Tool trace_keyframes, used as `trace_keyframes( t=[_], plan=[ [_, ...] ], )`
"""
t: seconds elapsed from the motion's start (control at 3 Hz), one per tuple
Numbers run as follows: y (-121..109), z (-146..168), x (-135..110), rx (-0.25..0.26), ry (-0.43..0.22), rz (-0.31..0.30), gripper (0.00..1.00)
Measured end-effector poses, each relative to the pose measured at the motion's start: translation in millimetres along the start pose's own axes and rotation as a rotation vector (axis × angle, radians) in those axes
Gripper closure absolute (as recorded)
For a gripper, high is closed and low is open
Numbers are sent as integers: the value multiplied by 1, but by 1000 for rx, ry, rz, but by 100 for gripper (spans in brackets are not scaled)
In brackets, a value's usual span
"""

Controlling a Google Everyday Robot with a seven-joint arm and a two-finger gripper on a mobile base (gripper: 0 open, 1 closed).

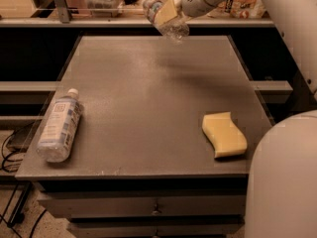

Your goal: Move water bottle near blue plastic bottle

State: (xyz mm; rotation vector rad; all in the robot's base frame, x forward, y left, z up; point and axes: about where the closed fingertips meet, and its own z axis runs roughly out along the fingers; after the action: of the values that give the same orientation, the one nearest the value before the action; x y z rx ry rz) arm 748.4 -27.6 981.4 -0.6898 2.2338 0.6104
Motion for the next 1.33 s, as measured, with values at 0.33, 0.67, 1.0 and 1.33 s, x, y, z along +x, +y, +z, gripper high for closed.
trace_keyframes(
  t=[0.33,0.67,1.0,1.33],
  plan=[
    [-1,1,0,1,1,2,100],
    [20,14,10,-38,44,-37,100],
    [66,21,30,-133,65,-64,100],
    [122,37,67,-233,115,-89,100]
  ],
)
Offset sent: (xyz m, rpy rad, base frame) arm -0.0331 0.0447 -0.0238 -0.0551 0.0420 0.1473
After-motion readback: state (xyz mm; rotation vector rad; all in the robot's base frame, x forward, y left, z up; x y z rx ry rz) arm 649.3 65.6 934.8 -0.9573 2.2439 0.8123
